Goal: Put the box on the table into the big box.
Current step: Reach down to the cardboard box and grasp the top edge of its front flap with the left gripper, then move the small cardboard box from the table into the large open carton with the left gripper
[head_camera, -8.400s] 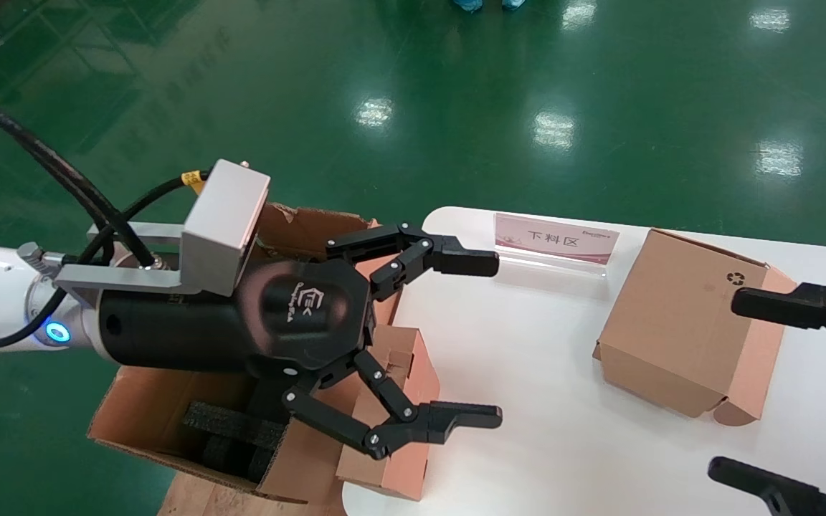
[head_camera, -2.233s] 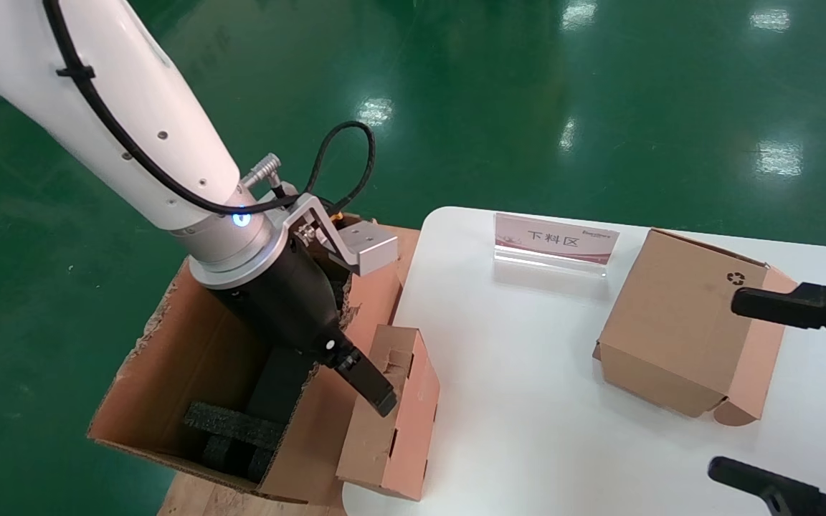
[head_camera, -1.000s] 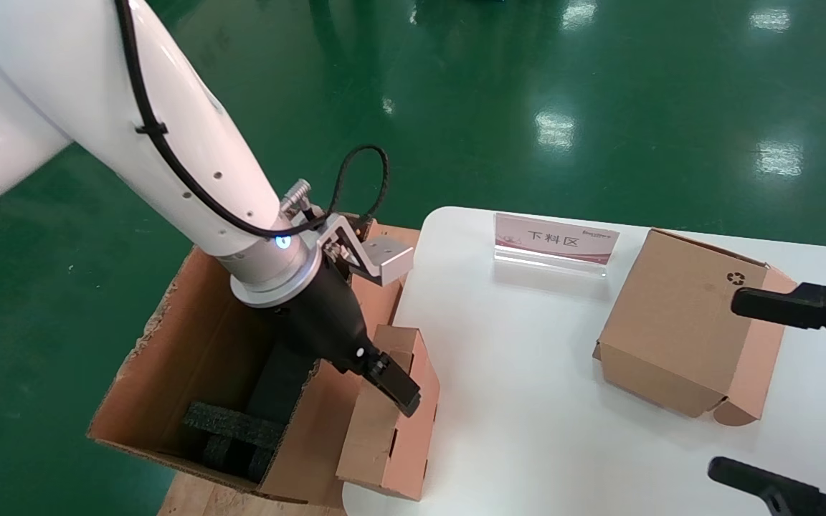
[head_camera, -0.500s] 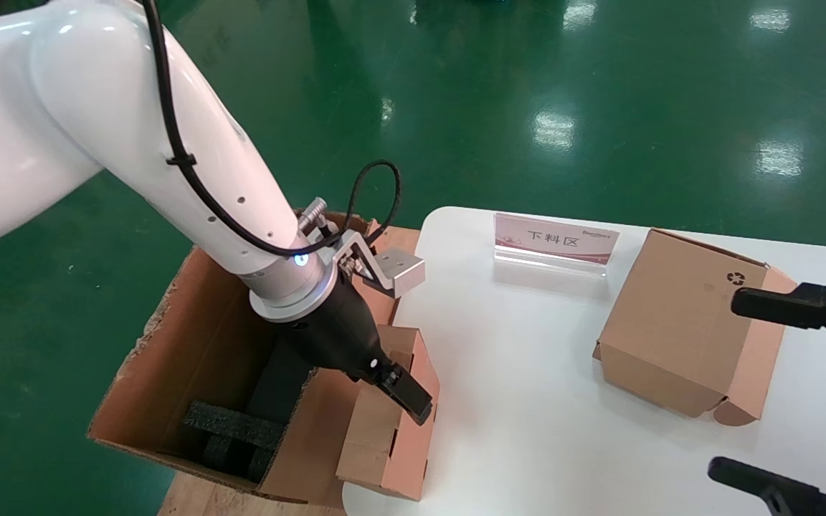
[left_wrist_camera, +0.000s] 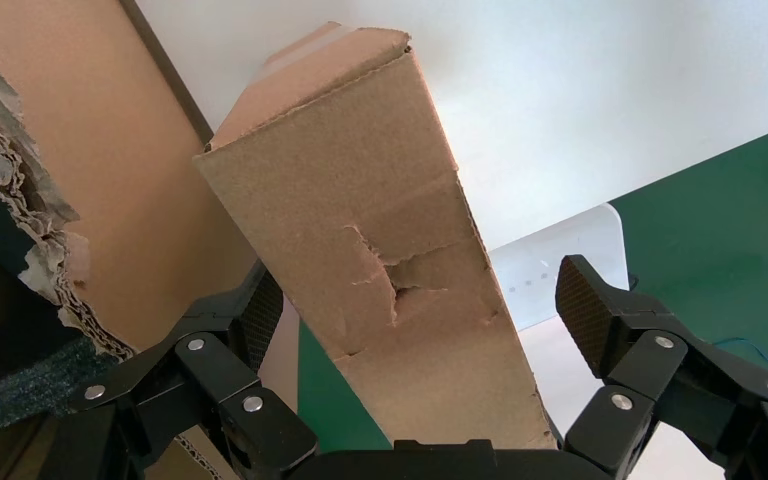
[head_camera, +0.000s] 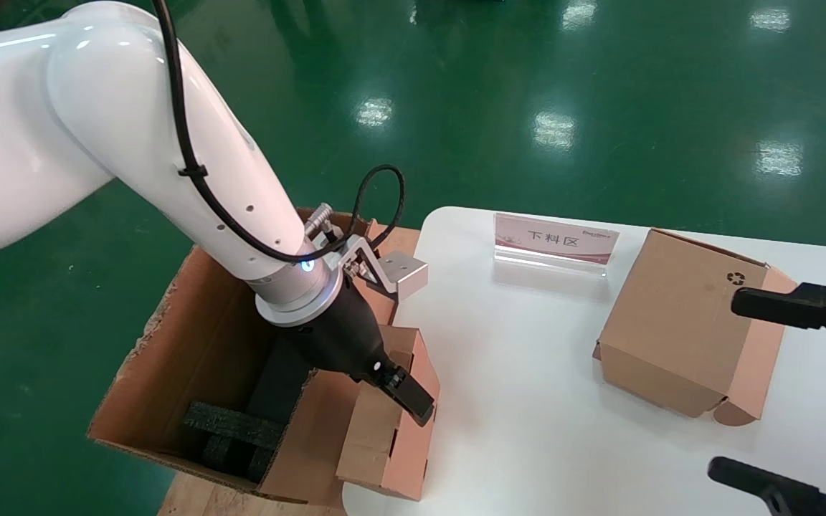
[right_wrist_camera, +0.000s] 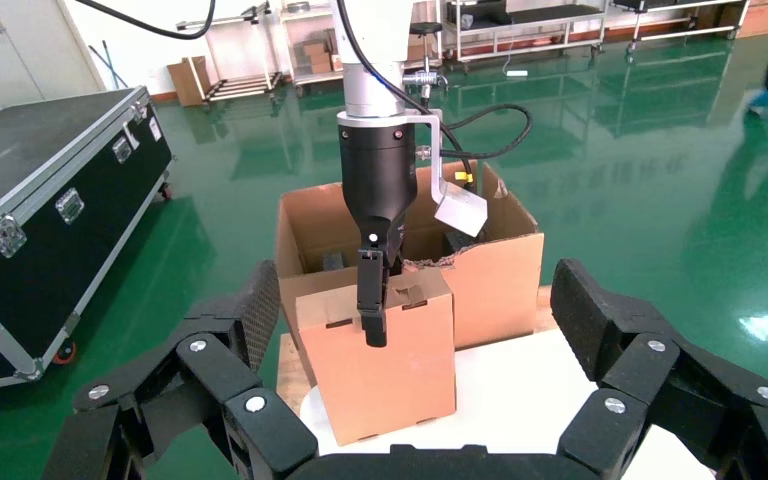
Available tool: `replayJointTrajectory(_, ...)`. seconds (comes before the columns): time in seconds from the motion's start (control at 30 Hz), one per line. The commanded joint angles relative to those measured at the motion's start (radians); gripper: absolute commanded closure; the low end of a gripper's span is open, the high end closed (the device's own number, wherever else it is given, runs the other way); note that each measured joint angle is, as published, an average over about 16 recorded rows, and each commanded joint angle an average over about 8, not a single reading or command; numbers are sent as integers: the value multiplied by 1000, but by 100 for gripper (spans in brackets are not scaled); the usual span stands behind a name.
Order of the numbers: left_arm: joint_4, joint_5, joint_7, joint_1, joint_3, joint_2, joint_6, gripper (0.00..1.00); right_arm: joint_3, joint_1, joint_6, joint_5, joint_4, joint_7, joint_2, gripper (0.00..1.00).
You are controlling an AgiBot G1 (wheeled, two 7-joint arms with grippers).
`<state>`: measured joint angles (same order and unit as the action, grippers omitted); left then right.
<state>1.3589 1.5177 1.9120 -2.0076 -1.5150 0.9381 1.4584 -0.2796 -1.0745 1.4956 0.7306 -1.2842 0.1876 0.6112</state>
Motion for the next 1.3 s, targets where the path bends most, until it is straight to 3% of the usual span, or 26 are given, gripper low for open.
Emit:
replayJointTrajectory(0.03,0,1,0,0,0,0,-1,100,0,0,0,0,0,0,0,62)
replayJointTrajectory(0.13,0,1,1,1,0,1,-2,100,0,0,0,0,0,0,0,99)
replayJointTrajectory(0.37,0,2,1,3,0,1,-3,100,0,0,0,0,0,0,0,100)
replayJointTrajectory(0.63,0,2,1,3,-1,1,-3,100,0,0,0,0,0,0,0,0)
replayJointTrajectory(1.3,-2,6,-2,-1,4,-3,-4,100,0,0,0,0,0,0,0,0)
